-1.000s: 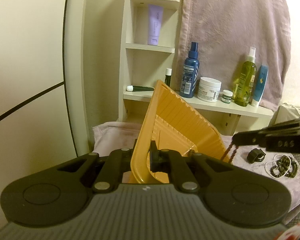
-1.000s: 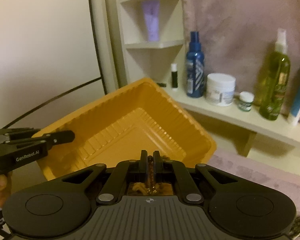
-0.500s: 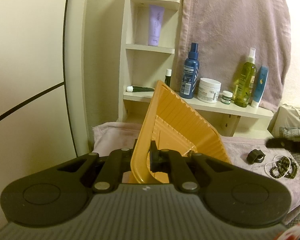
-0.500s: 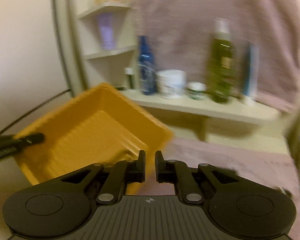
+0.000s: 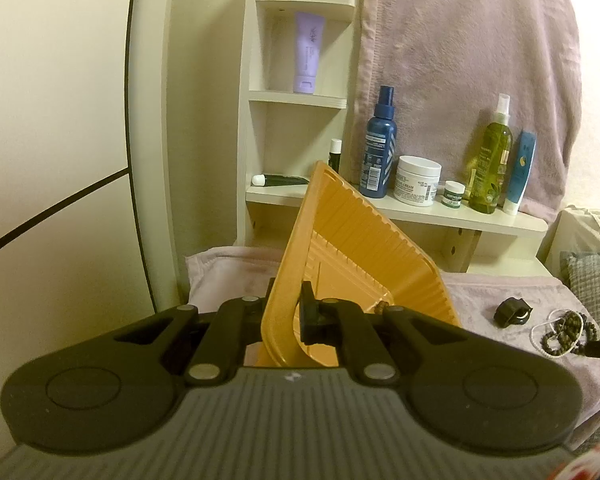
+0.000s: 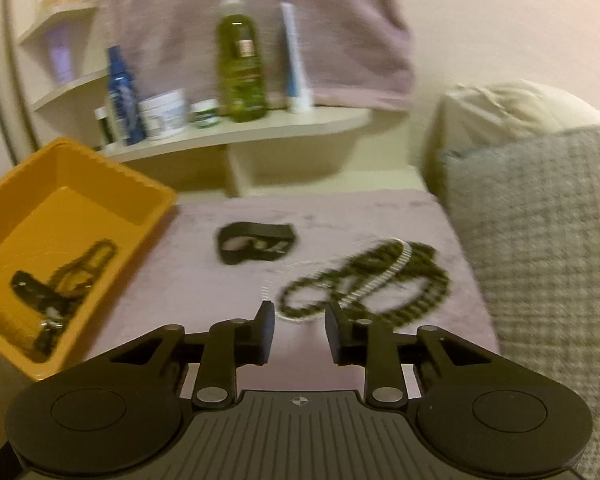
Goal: Organize jewelry
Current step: 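Move the right gripper to the pile and grasp the pearl strand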
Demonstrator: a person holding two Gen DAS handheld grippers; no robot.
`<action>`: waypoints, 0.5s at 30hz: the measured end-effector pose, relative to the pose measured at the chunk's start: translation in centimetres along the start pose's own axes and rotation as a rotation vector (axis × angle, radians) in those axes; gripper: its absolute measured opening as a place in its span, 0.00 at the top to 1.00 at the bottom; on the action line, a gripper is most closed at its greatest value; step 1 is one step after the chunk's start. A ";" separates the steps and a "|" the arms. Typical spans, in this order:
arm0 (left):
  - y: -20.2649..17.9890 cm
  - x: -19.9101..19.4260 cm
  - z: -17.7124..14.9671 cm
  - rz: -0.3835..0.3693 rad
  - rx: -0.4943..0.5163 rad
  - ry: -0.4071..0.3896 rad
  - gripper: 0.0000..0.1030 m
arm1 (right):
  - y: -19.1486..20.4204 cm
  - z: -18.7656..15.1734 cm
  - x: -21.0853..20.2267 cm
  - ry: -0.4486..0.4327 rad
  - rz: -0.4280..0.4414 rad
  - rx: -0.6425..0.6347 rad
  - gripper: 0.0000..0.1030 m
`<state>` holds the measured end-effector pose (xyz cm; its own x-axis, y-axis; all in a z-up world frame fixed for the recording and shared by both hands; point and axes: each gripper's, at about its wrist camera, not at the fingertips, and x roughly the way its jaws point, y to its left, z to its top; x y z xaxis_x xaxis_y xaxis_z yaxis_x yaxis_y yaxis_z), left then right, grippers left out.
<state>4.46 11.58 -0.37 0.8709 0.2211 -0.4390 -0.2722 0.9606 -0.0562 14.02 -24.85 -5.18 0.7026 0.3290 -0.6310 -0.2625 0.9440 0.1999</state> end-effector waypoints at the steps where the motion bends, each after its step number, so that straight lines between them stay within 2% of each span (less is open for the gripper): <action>1: 0.0 -0.1 0.0 0.001 0.001 0.000 0.93 | -0.4 0.0 0.1 0.002 -0.010 0.013 0.72; 15: -0.4 -0.2 0.3 0.005 0.018 0.000 0.93 | -3.9 1.7 2.2 -0.036 -0.053 0.159 0.72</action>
<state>4.53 11.25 -0.02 0.8696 0.2264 -0.4389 -0.2696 0.9622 -0.0378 17.69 -27.81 -6.08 0.7369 0.2766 -0.6168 -0.1182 0.9511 0.2853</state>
